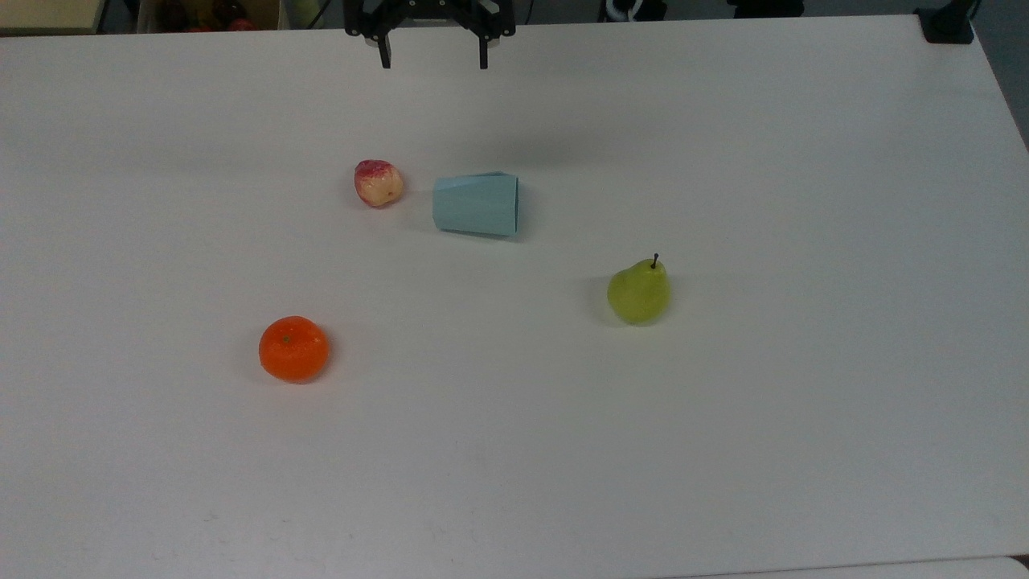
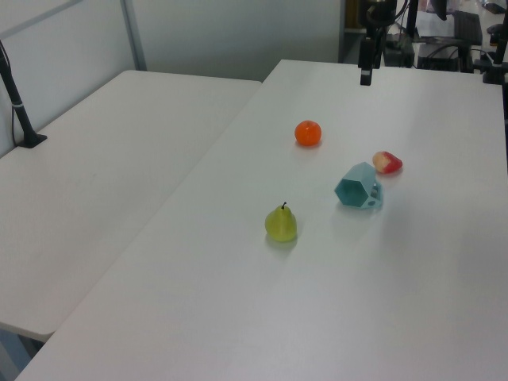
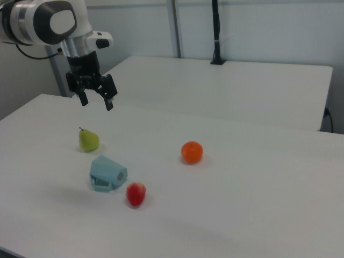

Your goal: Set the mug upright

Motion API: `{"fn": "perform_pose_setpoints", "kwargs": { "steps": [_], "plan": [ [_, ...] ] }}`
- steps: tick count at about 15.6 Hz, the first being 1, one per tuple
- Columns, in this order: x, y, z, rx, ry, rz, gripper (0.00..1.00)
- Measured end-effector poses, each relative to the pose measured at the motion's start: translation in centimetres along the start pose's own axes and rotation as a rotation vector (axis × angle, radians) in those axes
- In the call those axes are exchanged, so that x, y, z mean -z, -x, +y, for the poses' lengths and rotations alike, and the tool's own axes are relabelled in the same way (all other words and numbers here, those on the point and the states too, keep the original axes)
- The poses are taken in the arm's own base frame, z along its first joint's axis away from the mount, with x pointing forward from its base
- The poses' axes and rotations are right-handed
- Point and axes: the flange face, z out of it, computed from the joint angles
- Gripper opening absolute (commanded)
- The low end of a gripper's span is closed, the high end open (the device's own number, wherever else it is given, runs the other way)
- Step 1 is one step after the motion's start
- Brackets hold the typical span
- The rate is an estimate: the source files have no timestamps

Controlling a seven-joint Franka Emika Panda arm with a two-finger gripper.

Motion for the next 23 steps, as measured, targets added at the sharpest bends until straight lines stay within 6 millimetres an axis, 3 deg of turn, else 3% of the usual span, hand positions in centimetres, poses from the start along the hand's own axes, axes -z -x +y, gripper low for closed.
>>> {"fn": "perform_pose_setpoints", "kwargs": {
  "steps": [13,18,23],
  "plan": [
    [-0.6,0.4,-1.1,0.029,0.009,-0.015,1.0],
    [-2.4,0.2,-5.3,0.054,0.14,-0.032,1.0],
    [-6.2,-0.4,-10.0,0.038,0.24,-0.06,1.0]
  ]
}}
